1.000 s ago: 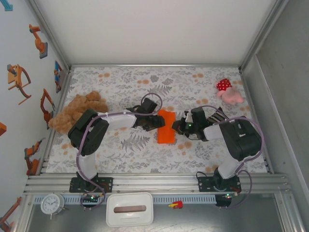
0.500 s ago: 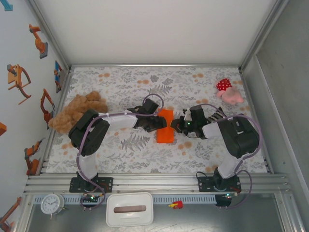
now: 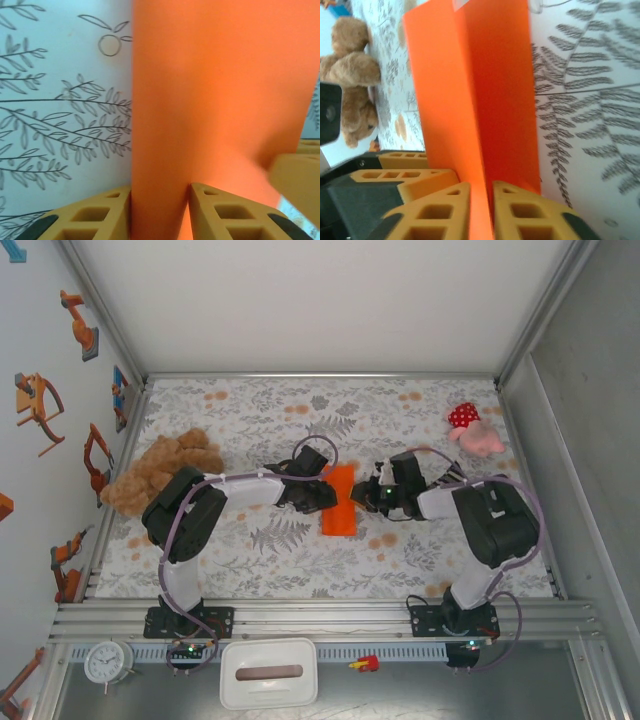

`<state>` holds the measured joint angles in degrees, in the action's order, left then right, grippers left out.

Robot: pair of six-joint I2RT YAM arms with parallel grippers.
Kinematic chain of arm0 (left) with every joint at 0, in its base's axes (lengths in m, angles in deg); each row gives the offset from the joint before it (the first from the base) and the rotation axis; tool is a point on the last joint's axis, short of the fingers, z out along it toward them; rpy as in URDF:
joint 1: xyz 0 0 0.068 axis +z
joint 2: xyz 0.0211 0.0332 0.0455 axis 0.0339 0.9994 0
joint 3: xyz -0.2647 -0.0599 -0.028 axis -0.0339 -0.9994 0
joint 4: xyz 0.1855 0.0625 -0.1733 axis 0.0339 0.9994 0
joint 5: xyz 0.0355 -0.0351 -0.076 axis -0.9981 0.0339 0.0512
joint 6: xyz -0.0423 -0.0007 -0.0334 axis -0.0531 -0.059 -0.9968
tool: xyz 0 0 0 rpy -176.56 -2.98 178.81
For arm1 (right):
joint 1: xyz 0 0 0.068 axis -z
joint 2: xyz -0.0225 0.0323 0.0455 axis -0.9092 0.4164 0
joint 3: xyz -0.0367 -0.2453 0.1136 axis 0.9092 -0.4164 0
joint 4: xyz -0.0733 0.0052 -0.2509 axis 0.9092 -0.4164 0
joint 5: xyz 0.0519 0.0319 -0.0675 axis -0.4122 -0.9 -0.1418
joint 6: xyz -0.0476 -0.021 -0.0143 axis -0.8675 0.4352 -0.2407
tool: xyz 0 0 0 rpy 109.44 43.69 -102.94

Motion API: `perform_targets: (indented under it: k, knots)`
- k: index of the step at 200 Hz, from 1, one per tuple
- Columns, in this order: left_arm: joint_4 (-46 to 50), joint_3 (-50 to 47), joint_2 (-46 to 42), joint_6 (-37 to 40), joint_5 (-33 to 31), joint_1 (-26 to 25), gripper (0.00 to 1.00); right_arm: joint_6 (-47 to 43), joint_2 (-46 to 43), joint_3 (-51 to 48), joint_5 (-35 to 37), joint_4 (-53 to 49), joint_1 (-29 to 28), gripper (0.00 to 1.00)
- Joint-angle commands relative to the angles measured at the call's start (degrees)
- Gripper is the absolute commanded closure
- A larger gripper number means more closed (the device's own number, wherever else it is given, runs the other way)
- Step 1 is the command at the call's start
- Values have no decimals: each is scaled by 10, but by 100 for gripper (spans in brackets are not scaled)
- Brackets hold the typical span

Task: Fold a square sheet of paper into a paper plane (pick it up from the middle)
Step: First fold in half a square sheet of paper at the center of the table.

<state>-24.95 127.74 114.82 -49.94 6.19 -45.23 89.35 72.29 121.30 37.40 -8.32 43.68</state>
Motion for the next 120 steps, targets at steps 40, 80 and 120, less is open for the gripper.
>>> perform_targets:
  k: [40,80,120]
  knots:
    - [26,-2,25,-1,-34,-1,67,-95,-132,29,139,-193,2,67]
    - [46,-1,39,4,-24,-1,67,-94,-150,26,186,-212,2,67]
    - [61,3,61,3,-17,-1,64,-89,-147,30,201,-210,3,67]
